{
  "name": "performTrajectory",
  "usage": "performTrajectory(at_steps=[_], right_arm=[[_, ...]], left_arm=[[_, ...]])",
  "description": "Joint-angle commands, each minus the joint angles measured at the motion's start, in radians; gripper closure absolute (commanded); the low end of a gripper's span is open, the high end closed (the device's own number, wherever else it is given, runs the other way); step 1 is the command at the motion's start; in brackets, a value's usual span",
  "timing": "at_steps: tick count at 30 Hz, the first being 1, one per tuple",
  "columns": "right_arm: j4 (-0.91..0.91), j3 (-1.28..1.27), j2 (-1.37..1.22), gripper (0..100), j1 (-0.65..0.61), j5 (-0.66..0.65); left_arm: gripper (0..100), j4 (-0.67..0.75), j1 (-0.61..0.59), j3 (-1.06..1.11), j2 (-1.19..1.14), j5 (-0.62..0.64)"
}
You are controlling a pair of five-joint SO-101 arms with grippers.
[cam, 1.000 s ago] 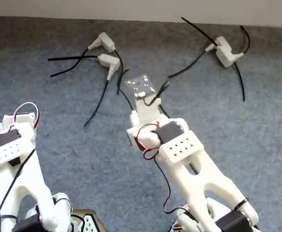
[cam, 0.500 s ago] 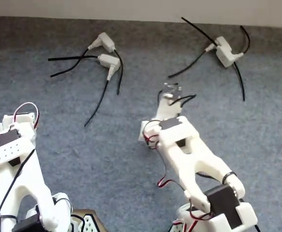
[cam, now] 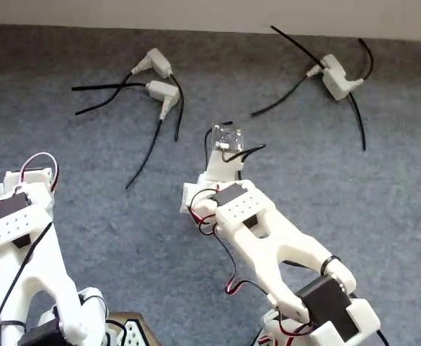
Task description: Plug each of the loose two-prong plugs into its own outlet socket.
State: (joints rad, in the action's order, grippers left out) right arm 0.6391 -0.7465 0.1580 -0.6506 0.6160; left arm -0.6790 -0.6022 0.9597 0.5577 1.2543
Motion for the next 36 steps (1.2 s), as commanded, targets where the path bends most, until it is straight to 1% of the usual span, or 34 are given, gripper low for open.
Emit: performTrajectory(at_steps=[1,6,10,16,21,25,28,31,33,36], right_arm=[[-0.016,0.054,0.012,76.2,-0.012,0.008],[-0.015,0.061,0.019,75.6,-0.005,0.003],[-0.015,0.061,0.015,75.6,0.008,-0.077],[0.033,0.073,0.021,75.6,0.093,-0.086],[0.117,0.133,0.021,75.6,0.177,-0.091],[0.165,0.191,0.021,75.6,0.217,-0.158],[0.225,0.289,0.022,75.6,0.248,-0.164],[0.337,0.449,0.022,75.6,0.297,-0.184],[0.429,0.570,0.022,75.6,0.332,-0.253],[0.576,0.746,0.022,75.6,0.387,-0.382]], left_arm=[[99,0.021,0.021,-0.007,0.019,0.002],[99,0.021,0.021,-0.007,0.019,0.002],[99,0.021,0.021,-0.007,0.019,0.002],[99,0.021,0.021,-0.007,0.019,0.002],[99,0.021,0.021,-0.007,0.019,0.002],[99,0.021,0.021,-0.007,0.019,0.002],[99,0.021,0.021,-0.007,0.019,0.002],[99,0.021,0.044,-0.007,0.019,0.000],[99,0.021,0.085,-0.007,0.019,-0.031],[99,0.021,0.200,-0.012,0.025,-0.130]])
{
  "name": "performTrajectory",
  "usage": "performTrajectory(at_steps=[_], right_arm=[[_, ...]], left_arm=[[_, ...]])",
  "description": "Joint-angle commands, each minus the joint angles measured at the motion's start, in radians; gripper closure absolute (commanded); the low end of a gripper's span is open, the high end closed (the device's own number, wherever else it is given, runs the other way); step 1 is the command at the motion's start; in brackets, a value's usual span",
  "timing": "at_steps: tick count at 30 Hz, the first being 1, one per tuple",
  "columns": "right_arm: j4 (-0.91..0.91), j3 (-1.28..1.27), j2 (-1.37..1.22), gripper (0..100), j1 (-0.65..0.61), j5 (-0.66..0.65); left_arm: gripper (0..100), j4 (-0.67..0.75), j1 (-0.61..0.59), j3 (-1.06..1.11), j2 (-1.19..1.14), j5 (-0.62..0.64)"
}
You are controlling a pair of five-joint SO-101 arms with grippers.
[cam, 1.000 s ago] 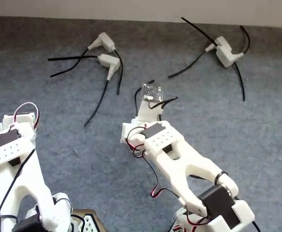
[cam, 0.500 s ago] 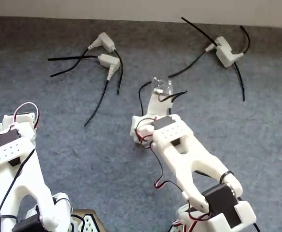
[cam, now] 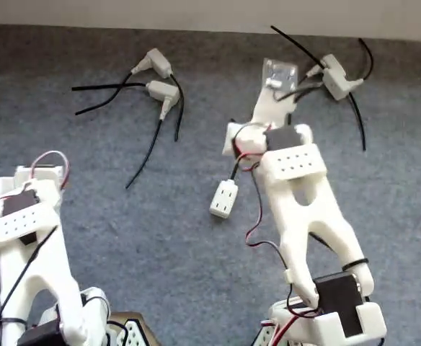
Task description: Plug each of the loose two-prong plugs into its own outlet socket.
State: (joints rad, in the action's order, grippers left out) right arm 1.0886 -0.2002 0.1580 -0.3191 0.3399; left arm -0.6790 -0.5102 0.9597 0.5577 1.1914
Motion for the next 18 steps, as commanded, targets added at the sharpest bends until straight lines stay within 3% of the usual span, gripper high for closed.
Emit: performTrajectory(at_steps=[1,5,11,18], right_arm=[[0.173,0.249,0.022,75.6,0.077,-0.144],[0.321,0.384,0.021,75.6,0.186,-0.241],[0.414,0.404,0.021,75.6,0.349,-0.304],[0.460,0.403,0.012,75.6,0.456,-0.319]], left_arm=[[99,0.021,0.143,-0.013,0.027,-0.098],[99,-0.014,0.262,-0.048,0.019,-0.212],[99,-0.232,0.392,-0.097,0.018,-0.483],[99,-0.374,0.389,0.008,0.016,-0.884]])
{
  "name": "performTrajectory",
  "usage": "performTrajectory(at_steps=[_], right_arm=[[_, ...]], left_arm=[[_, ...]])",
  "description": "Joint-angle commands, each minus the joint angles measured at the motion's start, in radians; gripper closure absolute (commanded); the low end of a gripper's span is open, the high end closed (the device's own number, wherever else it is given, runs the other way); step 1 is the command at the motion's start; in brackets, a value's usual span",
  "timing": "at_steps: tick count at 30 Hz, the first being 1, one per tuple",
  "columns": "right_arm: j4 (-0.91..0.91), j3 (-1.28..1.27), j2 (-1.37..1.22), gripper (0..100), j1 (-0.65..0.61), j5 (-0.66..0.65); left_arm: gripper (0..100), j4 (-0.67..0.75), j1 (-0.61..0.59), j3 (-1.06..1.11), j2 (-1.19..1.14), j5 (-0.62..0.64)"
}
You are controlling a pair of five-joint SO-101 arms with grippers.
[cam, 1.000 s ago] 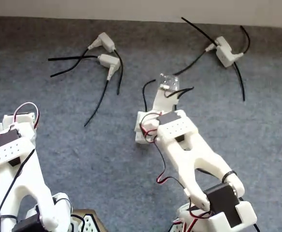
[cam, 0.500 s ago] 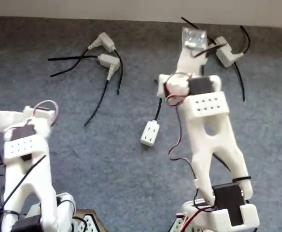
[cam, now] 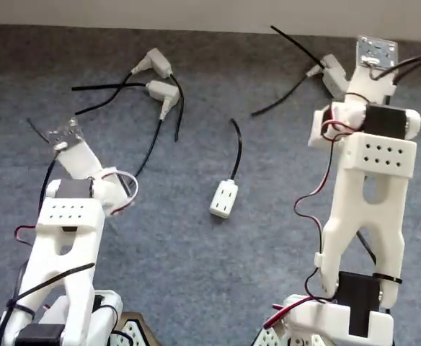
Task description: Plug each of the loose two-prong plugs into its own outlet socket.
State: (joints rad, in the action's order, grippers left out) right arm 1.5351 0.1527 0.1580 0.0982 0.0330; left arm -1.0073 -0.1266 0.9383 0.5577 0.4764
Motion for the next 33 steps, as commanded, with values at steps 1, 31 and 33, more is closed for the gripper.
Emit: performTrajectory(at_steps=[1,31,33], right_arm=[[0.013,0.050,0.012,75.6,0.048,-0.014],[-0.355,-0.214,0.010,75.6,0.426,-0.423],[-0.398,-0.263,0.012,75.6,0.426,-0.423]], left_arm=[[99,-0.055,-0.001,0.054,0.016,-0.235],[82,-0.061,-0.050,0.081,0.019,-0.910],[81,-0.061,-0.050,0.077,0.019,-0.910]])
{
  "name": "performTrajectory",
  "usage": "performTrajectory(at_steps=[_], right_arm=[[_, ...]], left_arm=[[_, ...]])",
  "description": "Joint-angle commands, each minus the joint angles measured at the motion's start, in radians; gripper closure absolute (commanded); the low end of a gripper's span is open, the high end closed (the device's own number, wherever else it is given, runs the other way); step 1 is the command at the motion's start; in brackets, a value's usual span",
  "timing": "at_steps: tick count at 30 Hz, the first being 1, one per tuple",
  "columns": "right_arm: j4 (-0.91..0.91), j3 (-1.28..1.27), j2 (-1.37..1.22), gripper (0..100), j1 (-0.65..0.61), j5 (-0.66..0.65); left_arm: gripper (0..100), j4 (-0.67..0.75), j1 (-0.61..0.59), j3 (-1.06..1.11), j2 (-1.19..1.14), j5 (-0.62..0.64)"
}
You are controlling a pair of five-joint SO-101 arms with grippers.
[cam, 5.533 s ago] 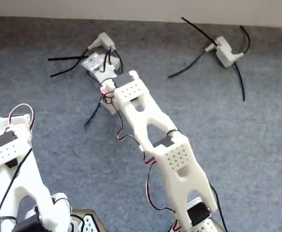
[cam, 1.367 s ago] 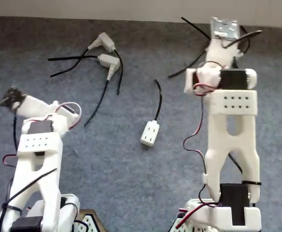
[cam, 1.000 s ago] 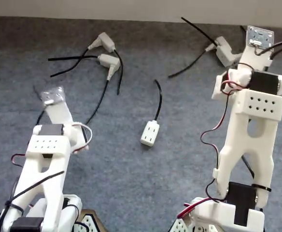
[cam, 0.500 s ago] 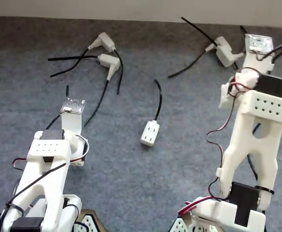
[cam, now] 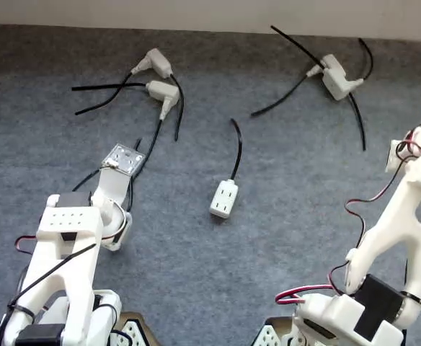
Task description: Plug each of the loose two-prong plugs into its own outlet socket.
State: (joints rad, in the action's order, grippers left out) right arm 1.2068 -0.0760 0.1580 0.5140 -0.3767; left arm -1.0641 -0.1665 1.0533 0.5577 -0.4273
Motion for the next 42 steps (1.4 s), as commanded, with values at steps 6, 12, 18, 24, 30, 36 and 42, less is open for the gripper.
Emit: performTrajectory(at_steps=[6,12,18,24,30,36,42], right_arm=[[-0.101,-0.077,0.012,75.6,0.005,-0.012],[-0.097,-0.079,0.012,75.6,0.004,-0.012],[-0.094,-0.084,0.016,75.6,0.010,-0.012],[-0.094,-0.084,0.019,75.6,0.012,-0.012],[-0.093,-0.085,0.019,75.6,0.012,-0.012],[-0.093,-0.085,0.019,75.6,0.012,-0.012],[-0.093,-0.085,0.019,75.6,0.012,-0.012]], left_arm=[[81,-0.002,-0.007,-0.038,0.019,-0.006],[82,0.032,-0.002,-0.031,0.018,-0.006],[82,0.049,0.008,-0.030,0.016,-0.006],[82,0.052,0.074,0.016,0.016,-0.006],[82,0.101,0.079,0.042,0.016,-0.006],[83,0.104,0.068,0.045,0.016,-0.006],[90,0.103,0.012,0.041,0.018,-0.011]])
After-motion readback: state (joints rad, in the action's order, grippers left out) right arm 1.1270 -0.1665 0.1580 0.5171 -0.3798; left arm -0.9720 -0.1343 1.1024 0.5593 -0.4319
